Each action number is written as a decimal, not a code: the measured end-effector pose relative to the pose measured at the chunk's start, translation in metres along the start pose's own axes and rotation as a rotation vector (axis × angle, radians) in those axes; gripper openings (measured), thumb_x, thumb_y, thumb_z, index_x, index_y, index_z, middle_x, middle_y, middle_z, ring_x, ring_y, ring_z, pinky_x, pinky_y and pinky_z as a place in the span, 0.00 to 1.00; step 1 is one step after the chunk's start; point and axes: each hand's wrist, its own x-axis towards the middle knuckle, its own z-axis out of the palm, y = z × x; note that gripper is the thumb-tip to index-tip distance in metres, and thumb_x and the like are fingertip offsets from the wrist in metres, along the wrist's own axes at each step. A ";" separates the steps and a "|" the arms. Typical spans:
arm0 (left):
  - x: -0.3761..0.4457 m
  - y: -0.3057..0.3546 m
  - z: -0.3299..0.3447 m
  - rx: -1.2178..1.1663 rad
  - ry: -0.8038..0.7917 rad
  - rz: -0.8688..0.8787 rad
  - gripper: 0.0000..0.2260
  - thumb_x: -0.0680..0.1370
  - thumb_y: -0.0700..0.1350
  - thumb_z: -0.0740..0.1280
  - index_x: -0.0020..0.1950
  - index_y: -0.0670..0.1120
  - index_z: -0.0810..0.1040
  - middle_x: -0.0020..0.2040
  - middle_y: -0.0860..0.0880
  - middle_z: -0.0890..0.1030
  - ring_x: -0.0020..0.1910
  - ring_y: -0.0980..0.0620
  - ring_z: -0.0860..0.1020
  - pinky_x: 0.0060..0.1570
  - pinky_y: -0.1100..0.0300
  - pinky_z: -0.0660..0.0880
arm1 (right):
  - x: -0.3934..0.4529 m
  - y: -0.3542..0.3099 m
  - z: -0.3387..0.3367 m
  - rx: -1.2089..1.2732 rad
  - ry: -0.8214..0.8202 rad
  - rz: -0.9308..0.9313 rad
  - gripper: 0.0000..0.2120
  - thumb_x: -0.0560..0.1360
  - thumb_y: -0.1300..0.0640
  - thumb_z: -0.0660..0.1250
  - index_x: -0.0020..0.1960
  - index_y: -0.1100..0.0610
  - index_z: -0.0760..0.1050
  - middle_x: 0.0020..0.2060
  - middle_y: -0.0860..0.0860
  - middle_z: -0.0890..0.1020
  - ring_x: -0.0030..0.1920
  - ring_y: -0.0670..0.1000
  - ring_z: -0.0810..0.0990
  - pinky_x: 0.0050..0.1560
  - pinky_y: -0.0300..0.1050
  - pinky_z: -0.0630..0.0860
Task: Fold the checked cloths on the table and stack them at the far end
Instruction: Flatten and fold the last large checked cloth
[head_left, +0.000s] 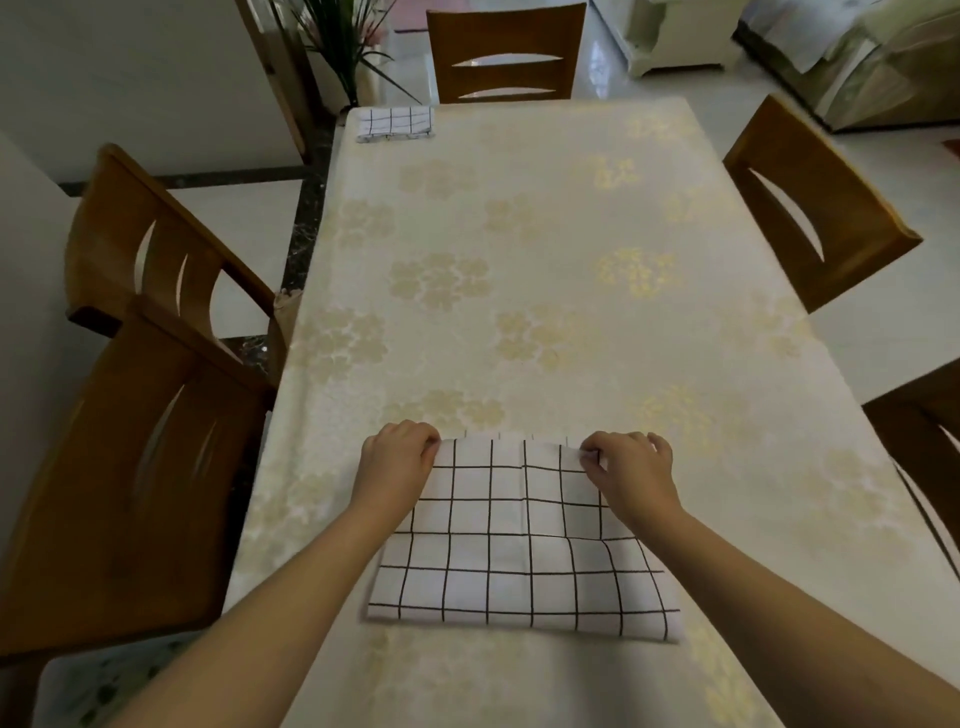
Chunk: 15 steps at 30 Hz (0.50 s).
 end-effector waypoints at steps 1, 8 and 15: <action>0.003 -0.004 0.005 0.004 -0.014 -0.015 0.07 0.82 0.47 0.62 0.54 0.49 0.80 0.49 0.52 0.81 0.51 0.49 0.75 0.50 0.54 0.67 | 0.005 0.002 0.004 -0.003 -0.004 0.010 0.08 0.80 0.52 0.61 0.52 0.48 0.80 0.44 0.45 0.83 0.54 0.52 0.76 0.67 0.52 0.57; 0.024 -0.018 0.023 0.016 -0.026 -0.011 0.07 0.81 0.47 0.63 0.54 0.49 0.81 0.49 0.52 0.81 0.51 0.49 0.75 0.51 0.53 0.69 | 0.018 0.012 0.024 -0.103 -0.005 0.048 0.10 0.80 0.49 0.60 0.55 0.47 0.79 0.47 0.45 0.82 0.54 0.53 0.74 0.53 0.49 0.60; 0.031 -0.021 0.030 0.023 0.009 0.022 0.05 0.80 0.45 0.66 0.52 0.48 0.81 0.48 0.51 0.80 0.49 0.47 0.76 0.49 0.51 0.71 | 0.016 0.017 0.037 -0.043 0.129 0.051 0.04 0.77 0.53 0.67 0.48 0.51 0.80 0.40 0.47 0.81 0.47 0.55 0.75 0.52 0.50 0.60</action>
